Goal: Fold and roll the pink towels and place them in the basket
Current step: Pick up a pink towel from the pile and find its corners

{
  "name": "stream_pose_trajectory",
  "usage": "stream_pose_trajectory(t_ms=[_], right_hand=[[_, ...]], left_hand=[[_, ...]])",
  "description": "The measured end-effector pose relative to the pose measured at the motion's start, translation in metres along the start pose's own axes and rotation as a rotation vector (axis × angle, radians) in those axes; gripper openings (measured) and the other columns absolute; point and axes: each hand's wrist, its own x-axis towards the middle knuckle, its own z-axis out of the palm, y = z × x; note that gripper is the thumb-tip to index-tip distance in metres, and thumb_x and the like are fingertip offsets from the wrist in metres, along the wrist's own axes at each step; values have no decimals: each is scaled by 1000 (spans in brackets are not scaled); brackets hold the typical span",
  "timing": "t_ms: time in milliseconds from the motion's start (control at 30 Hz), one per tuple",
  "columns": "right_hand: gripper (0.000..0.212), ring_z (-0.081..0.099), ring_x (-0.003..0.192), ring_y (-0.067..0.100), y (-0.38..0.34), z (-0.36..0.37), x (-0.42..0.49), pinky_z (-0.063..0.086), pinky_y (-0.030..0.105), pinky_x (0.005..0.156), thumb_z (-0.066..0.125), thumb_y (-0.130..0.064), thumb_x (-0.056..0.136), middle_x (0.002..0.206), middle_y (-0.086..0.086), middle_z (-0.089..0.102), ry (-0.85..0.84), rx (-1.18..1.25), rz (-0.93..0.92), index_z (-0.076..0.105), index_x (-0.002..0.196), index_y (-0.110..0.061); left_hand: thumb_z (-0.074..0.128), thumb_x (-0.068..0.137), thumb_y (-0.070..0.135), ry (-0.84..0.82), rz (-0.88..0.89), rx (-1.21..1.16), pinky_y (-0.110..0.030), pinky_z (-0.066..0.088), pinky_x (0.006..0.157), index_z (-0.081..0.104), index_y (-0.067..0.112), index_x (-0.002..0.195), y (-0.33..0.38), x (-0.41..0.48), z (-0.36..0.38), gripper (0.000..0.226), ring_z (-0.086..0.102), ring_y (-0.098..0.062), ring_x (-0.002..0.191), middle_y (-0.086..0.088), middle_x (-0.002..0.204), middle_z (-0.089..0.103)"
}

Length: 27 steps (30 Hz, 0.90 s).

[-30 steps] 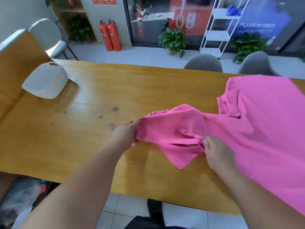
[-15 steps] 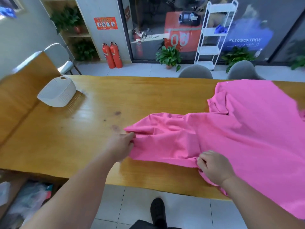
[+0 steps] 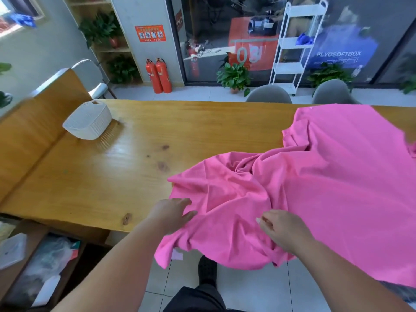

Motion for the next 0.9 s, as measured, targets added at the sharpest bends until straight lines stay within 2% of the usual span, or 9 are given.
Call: stream_pose_trajectory(t_ms=[133, 200, 333, 400, 500, 600, 700, 767, 900], right_hand=[[35, 61, 89, 19, -5, -17, 40, 47, 37, 69, 37, -54, 103, 98, -9, 63, 78, 20, 6, 62, 99, -29], [24, 60, 102, 18, -8, -26, 66, 50, 36, 75, 48, -46, 104, 109, -11, 62, 120, 28, 12, 65, 113, -31], [25, 55, 117, 21, -19, -47, 123, 50, 40, 89, 59, -33, 101, 121, -7, 60, 176, -13, 34, 65, 125, -29], [30, 52, 124, 22, -23, -56, 155, 49, 41, 100, 60, -32, 100, 130, -6, 59, 133, -62, 44, 62, 130, -31], [51, 42, 142, 23, -25, -60, 199, 41, 44, 116, 60, -33, 101, 154, -4, 49, -2, -97, 117, 50, 151, -25], [65, 36, 149, 25, -27, -56, 230, 37, 47, 120, 58, -27, 102, 167, -2, 35, -95, -115, 165, 34, 162, -24], [74, 35, 150, 29, -27, -48, 252, 37, 50, 121, 57, -21, 102, 173, -1, 23, -170, -127, 199, 20, 166, -25], [78, 37, 150, 30, -26, -43, 263, 38, 50, 119, 57, -17, 102, 173, -3, 22, -185, -117, 215, 15, 167, -28], [77, 43, 141, 30, -30, -37, 273, 42, 49, 115, 59, -20, 102, 157, 2, 43, -265, -129, 205, 18, 166, -31]], left_hand=[[45, 108, 51, 109, 90, 10, -38, 52, 79, 52, 26, 143, 6, 29, -12, 44, 69, -27, 106, 0, 132, 67], [48, 107, 50, 158, 91, -1, -40, 50, 86, 53, 26, 143, 5, 50, -18, 44, 65, -28, 116, 0, 136, 62], [50, 105, 47, 210, 97, -63, -44, 50, 96, 51, 24, 147, 1, 104, -31, 48, 57, -29, 124, -2, 139, 57], [51, 104, 43, 221, 104, -85, -43, 48, 99, 48, 24, 150, -1, 133, -39, 50, 54, -29, 126, -2, 142, 54], [49, 106, 40, 201, 88, -182, -44, 46, 104, 43, 24, 154, -2, 176, -47, 52, 50, -29, 133, -1, 149, 52], [50, 106, 37, 139, 82, -264, -46, 45, 107, 40, 23, 157, -1, 213, -46, 54, 49, -30, 135, -2, 150, 53], [50, 105, 38, 92, 86, -315, -47, 48, 103, 42, 24, 155, 2, 239, -40, 52, 53, -31, 131, -3, 143, 59], [51, 106, 40, 87, 80, -335, -46, 48, 102, 45, 26, 153, 5, 251, -35, 50, 54, -29, 129, -1, 139, 62], [59, 101, 36, 85, 41, -376, -42, 46, 97, 59, 33, 139, 5, 260, -28, 37, 61, -26, 120, 4, 120, 72]])
